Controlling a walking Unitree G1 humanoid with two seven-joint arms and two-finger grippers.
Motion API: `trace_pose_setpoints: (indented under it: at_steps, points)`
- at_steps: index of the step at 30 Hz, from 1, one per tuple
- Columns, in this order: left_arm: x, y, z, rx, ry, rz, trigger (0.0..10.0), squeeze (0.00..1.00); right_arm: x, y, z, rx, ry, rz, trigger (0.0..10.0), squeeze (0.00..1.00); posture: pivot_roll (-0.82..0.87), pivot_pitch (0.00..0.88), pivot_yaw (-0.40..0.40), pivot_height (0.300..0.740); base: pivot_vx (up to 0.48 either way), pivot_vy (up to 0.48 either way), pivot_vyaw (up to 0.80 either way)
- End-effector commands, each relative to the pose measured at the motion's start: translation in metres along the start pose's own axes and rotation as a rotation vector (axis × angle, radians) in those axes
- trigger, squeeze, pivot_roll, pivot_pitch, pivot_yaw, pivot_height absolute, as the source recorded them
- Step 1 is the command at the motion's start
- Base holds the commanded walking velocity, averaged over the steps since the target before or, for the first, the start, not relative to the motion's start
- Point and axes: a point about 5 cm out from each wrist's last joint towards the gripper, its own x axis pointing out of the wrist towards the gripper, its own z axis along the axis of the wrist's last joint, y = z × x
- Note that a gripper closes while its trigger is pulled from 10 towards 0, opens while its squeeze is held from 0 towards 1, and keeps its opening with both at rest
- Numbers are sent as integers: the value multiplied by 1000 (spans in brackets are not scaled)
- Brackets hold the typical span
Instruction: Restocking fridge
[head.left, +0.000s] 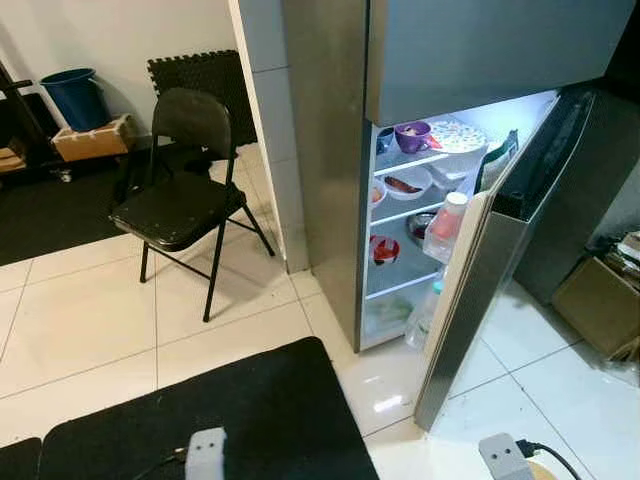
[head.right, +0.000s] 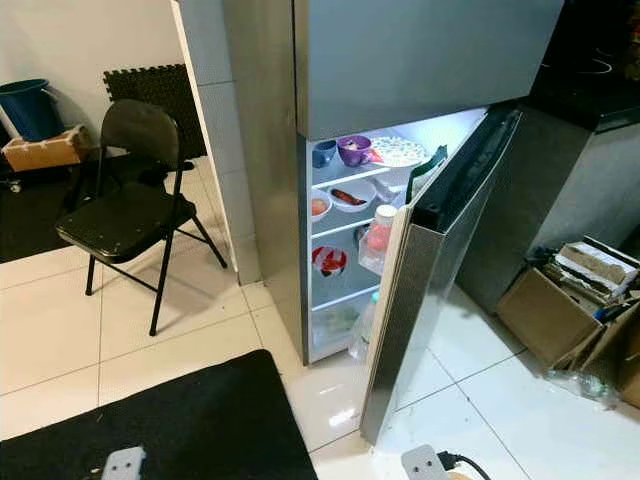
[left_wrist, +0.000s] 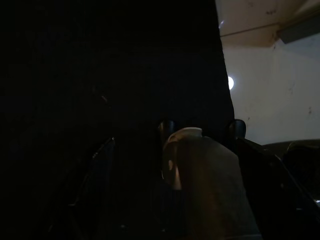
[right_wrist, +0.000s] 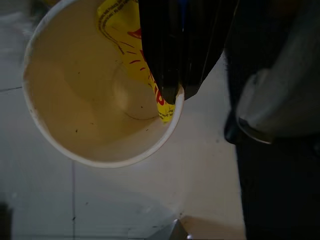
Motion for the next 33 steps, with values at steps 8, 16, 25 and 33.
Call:
trace_pose_setpoints:
  at_steps: [8,16,25,33]
  points:
    - [-1,1,-8,77,28,37,10000,0,1,10,14,25,-80,16,10000,0,4,0,-17,740,0,0,0]
    - [-2,-3,-11,79,3,-36,10000,0,1,16,12,156,-55,181,10000,0,8,0,-8,740,0,0,251]
    - [-1,-4,-3,130,-11,-59,10000,0,-1,17,4,180,-33,186,10000,0,2,0,-1,740,0,0,794]
    - [0,-8,-4,157,3,-73,10000,0,-3,16,-5,207,-9,192,10000,0,1,0,2,740,0,0,781]
